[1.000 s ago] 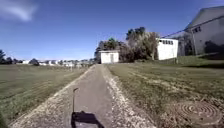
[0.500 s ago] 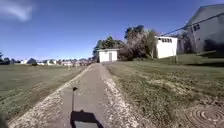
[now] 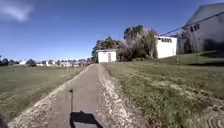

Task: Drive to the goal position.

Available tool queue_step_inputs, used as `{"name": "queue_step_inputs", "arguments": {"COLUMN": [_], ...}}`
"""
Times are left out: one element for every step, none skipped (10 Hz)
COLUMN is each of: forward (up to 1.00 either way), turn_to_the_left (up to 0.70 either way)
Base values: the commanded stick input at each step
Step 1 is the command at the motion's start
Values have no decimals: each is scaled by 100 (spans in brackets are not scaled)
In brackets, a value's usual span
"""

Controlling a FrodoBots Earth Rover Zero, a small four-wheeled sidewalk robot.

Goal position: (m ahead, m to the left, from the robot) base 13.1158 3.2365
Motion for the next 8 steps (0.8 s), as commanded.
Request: {"name": "queue_step_inputs", "arguments": {"forward": [50, 50, 50, 50, 50, 50, 50, 50], "turn_to_the_left": [0, 0, 0, 0, 0, 50, 50, 50]}}
